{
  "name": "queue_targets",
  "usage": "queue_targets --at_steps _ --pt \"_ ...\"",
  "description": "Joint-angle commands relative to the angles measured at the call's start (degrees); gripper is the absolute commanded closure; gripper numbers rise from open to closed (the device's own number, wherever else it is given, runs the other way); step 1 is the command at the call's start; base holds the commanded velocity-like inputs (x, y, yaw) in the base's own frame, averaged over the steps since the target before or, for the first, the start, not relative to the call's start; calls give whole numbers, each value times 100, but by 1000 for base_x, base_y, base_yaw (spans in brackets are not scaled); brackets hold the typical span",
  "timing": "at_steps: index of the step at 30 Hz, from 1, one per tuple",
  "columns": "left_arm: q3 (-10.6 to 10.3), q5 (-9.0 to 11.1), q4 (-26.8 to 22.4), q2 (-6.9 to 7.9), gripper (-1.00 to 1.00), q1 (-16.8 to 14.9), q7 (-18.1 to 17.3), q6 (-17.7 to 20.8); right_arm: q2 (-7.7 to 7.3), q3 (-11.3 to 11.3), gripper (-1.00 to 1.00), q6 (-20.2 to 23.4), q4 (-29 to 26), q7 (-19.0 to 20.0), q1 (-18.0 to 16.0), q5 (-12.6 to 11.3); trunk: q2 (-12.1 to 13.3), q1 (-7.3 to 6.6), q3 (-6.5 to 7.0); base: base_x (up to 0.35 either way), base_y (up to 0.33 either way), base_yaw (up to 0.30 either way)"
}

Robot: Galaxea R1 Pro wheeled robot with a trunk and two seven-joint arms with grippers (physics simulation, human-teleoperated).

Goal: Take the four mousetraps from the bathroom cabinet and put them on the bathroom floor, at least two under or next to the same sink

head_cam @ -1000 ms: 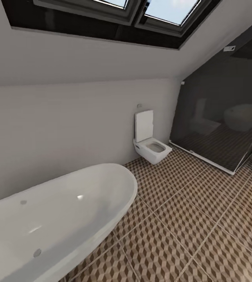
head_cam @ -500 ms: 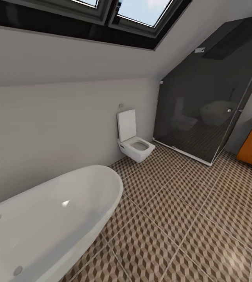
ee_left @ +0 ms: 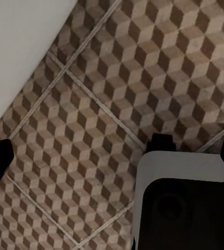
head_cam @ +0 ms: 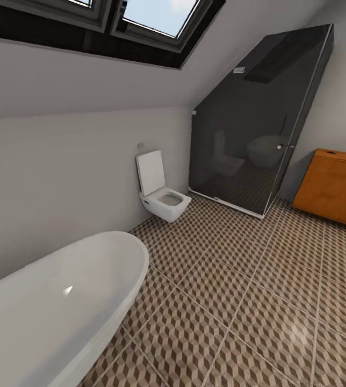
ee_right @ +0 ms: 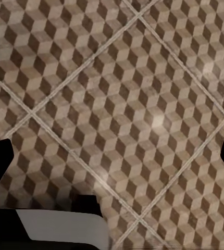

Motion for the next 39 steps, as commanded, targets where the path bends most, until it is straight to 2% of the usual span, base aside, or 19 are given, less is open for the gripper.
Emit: queue_targets --at_steps 1,35,39 --pt "-48 38 -19 6 -100 -2 37 13 3 46 -100 -16 9 -23 -6 -31 -5 1 -7 0 0 -288" --pt "-47 38 -17 8 -100 -2 37 13 3 46 -100 -16 9 -23 -6 -31 -5 1 -7 0 0 -288" --pt "-53 28 -43 73 -100 -2 22 51 3 46 -100 -16 9 -23 -6 -30 -5 1 -7 0 0 -288"
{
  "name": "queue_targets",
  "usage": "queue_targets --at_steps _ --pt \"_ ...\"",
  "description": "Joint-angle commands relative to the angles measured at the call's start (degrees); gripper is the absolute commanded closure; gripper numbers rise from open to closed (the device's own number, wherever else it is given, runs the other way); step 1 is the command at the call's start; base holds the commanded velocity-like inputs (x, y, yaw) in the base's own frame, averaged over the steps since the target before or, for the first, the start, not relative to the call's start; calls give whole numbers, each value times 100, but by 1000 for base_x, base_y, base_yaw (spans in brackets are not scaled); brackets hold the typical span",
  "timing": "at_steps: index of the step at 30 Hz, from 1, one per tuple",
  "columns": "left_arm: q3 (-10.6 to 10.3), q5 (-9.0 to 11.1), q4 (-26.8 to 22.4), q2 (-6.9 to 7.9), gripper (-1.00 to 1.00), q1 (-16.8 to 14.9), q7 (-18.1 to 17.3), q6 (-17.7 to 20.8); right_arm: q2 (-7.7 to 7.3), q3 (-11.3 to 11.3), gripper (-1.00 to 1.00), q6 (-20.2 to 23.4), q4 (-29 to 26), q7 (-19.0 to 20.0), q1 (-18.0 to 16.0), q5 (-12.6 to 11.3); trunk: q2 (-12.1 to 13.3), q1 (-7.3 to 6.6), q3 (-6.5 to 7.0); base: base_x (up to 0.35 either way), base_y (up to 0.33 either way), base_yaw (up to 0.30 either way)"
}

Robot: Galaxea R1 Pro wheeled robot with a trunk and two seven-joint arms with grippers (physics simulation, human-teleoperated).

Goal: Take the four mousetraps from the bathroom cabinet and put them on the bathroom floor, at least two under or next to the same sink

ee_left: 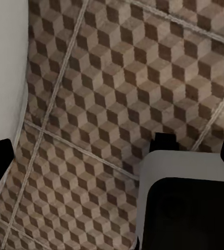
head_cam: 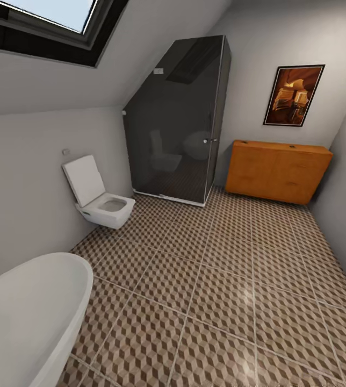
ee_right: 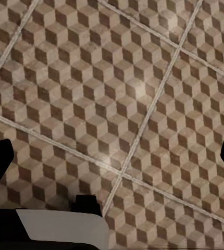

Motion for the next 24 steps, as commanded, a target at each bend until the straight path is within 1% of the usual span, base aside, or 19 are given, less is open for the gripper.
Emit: queue_targets --at_steps 1,8,12,17,24 --pt "-40 44 -24 52 -100 -2 33 10 3 46 -100 -16 9 -23 -6 -29 -5 1 -7 0 0 -288" --pt "-52 44 8 479 -100 0 22 -142 3 46 -100 -16 9 -23 -6 -31 -5 1 -7 0 0 -288" --pt "-47 52 106 655 -100 58 12 -188 3 46 -100 -16 9 -23 -6 -29 -5 1 -7 0 0 -288" --pt "-39 66 134 699 -100 89 6 -235 3 46 -100 -16 9 -23 -6 -29 -5 1 -7 0 0 -288" --pt "-30 65 137 693 -100 101 4 -232 3 46 -100 -16 9 -23 -6 -27 -5 1 -7 0 0 -288"
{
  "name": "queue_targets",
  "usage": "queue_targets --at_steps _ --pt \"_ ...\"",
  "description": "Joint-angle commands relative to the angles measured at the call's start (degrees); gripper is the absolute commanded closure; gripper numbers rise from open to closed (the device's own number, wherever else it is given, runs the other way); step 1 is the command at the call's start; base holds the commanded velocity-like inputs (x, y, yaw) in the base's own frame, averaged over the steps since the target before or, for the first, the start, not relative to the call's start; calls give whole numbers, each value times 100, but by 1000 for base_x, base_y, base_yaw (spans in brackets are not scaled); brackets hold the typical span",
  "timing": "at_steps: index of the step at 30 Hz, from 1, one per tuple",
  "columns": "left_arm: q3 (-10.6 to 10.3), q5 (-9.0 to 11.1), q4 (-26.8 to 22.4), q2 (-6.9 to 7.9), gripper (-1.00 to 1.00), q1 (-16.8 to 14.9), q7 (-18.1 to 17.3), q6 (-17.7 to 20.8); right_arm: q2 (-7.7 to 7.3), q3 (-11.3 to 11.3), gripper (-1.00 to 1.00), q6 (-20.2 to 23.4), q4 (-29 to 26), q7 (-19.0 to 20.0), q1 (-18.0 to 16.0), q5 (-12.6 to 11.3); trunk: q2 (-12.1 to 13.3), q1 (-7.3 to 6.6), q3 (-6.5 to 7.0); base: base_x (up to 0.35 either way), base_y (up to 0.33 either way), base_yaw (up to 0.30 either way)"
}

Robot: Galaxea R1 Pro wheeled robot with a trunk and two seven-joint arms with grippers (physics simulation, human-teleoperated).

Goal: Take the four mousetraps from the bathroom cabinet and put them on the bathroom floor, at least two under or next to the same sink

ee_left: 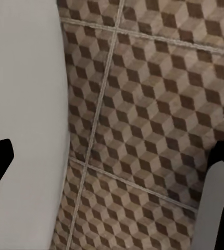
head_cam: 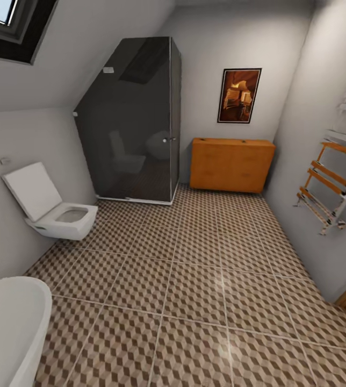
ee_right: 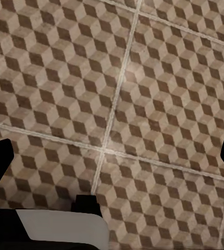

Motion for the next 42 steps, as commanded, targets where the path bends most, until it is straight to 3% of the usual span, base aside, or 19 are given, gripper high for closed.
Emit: queue_targets --at_steps 1,10,20,24,30,42 --pt "-47 43 -6 -6 -100 0 20 -14 3 46 -100 -15 9 -23 -6 -31 -5 1 -7 0 0 -288" --pt "-43 53 -8 -53 -100 2 19 -16 3 46 -100 -15 9 -23 -6 -30 -5 1 -7 0 0 -288" --pt "-59 27 5 -7 -100 2 18 -30 3 46 -100 -15 9 -23 -6 -27 -5 1 -7 0 0 -288" --pt "-52 40 -9 -39 -100 2 12 -28 3 48 -100 -15 7 -23 -6 -19 -5 1 -7 0 0 -101" --pt "-50 53 -54 -225 -100 2 6 -32 3 47 -100 -15 2 -23 -6 -16 -5 1 -20 0 0 -14" --pt "-43 54 -60 -304 -100 2 1 -28 -1 46 -100 -15 0 -23 -6 -24 -5 1 -94 0 0 -2"
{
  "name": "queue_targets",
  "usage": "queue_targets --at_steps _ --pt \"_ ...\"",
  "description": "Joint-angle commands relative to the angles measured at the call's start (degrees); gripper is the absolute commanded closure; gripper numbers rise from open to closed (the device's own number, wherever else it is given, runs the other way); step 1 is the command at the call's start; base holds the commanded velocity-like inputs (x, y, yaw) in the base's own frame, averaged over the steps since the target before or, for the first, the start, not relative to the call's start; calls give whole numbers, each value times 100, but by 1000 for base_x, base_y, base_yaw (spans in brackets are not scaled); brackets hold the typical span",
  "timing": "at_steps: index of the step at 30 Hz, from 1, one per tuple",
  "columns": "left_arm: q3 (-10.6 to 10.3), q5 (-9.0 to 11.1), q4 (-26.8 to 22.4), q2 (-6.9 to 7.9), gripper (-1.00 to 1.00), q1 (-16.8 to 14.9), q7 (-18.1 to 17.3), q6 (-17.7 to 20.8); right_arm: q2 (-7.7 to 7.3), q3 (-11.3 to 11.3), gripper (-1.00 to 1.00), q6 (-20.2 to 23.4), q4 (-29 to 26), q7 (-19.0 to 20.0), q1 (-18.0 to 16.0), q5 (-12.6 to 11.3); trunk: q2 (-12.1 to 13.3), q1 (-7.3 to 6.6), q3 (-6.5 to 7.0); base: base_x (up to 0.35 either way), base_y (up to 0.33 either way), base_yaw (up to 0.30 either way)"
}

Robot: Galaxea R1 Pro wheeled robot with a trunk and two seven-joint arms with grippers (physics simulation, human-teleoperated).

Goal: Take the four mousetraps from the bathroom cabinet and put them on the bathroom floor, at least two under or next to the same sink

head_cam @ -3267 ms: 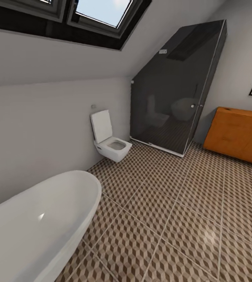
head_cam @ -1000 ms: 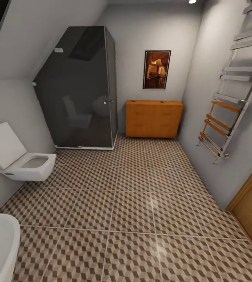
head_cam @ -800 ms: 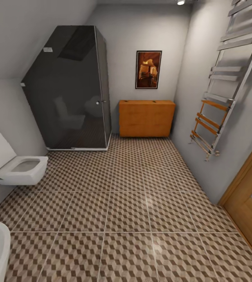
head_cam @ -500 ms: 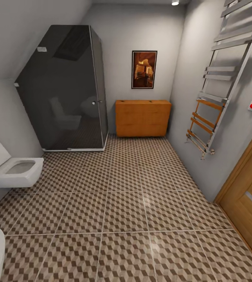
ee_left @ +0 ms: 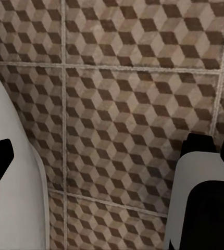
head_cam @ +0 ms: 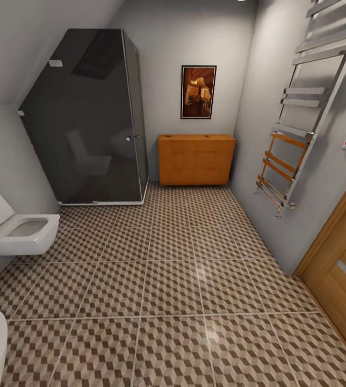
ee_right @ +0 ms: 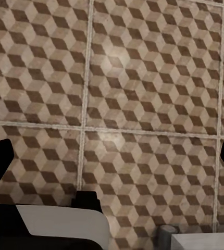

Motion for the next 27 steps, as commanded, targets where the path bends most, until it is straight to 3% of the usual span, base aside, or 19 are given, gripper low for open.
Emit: queue_targets --at_steps 1,19,27 --pt "-48 49 -11 0 -100 -2 26 -10 3 47 -100 -15 7 -24 -4 -28 -5 0 -9 0 0 0" --pt "-48 49 -12 -69 -100 -2 -36 -15 6 52 -100 -9 15 -24 -4 -6 -5 0 -17 11 0 0" --pt "-54 36 -10 -60 -100 -2 -96 21 6 51 -100 -7 15 -24 -4 2 -5 0 -17 238 0 0"
